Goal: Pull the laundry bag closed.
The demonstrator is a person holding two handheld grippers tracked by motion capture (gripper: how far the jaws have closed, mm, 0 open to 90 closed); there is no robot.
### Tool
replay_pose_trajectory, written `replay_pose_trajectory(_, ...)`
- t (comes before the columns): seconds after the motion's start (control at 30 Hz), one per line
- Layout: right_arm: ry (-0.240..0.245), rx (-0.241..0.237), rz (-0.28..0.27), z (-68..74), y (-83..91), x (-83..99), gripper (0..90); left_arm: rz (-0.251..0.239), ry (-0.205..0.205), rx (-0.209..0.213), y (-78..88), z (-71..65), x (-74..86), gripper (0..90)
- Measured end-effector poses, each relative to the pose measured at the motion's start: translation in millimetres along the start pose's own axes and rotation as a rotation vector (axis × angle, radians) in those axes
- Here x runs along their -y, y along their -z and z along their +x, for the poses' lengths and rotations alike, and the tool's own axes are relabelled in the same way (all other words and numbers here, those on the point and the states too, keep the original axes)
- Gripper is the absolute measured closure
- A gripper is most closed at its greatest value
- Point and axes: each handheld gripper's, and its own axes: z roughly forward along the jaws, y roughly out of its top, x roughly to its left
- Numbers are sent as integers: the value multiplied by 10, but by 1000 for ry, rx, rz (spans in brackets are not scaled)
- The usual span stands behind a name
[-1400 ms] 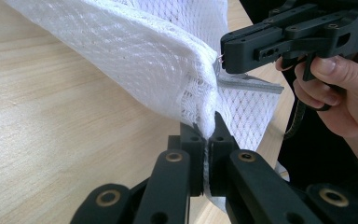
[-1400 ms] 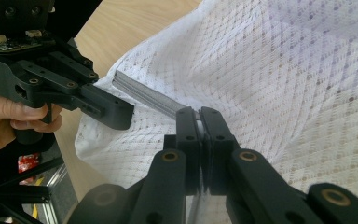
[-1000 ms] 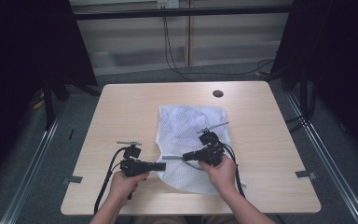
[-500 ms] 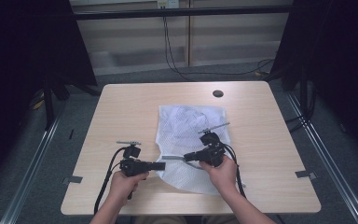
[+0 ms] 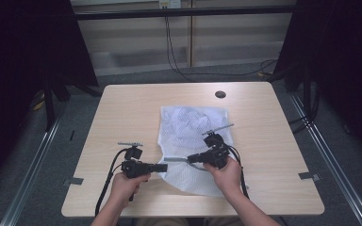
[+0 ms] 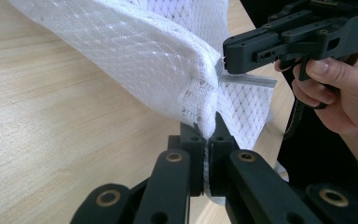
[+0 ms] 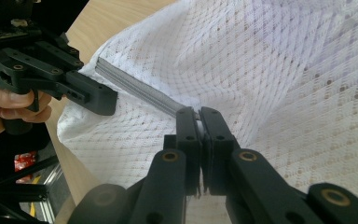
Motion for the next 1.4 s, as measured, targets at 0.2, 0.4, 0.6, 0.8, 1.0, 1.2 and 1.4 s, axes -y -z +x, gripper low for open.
replay_pose_trajectory(0.2,0,-1,2,-11,0,-3,873,5,0,1,0,-2,-2,890)
replay_pose_trajectory(0.4,-10,9,1,-37,16,1,873,-8,8,4,29,3,-1,890)
replay_pose_trajectory(0.6,-11,7,-1,-46,31,6,872,2,11,4,21,4,2,890)
replay_pose_trajectory(0.8,-11,-2,-5,-51,47,14,872,1,21,10,16,-2,6,890)
replay_pose_trajectory(1.0,-4,-2,0,-53,42,20,873,6,20,7,19,3,12,890)
replay_pose_trajectory(1.2,-3,-3,9,-51,40,26,873,0,17,-10,31,13,12,890)
replay_pose_trajectory(1.4,-4,15,6,-69,82,29,873,-5,25,-1,34,42,13,890)
